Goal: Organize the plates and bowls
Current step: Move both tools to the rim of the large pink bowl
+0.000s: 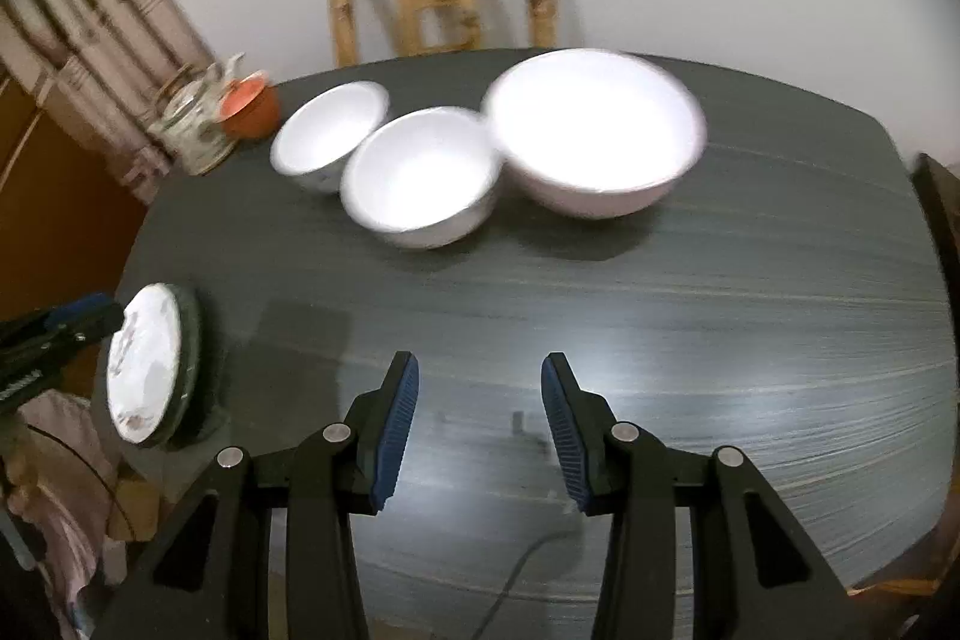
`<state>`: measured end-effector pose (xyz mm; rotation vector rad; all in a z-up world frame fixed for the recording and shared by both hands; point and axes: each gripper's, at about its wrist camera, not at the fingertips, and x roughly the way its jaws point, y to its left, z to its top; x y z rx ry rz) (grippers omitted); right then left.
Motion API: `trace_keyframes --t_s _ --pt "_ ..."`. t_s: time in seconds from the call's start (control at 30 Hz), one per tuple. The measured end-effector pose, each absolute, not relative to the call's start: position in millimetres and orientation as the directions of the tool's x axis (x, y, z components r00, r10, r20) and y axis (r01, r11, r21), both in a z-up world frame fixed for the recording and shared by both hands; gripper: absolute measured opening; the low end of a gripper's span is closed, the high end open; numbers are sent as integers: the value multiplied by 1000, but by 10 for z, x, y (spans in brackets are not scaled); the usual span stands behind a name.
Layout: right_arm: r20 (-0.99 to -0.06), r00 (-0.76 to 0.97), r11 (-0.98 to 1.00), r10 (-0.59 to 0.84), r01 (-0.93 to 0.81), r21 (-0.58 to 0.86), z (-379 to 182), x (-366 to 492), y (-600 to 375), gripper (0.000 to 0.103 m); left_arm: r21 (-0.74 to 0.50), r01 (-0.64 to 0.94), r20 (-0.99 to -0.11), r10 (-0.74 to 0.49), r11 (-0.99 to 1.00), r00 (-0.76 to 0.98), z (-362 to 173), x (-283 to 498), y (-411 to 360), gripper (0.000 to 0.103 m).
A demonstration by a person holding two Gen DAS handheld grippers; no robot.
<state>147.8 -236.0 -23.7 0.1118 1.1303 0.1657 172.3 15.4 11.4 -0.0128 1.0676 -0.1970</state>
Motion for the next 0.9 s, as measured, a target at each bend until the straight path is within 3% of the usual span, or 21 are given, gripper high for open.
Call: trace_keyframes --t_s 0.43,0.9 --pt "-899 403 975 174 56 214 -336 2312 -3247 41 -216 171 -897 -265 961 354 -154 2874 -772 39" --pt "-918 367 981 149 65 185 -669 2998 -3372 40 -202 201 -928 -253 958 274 -642 3598 -1355 39"
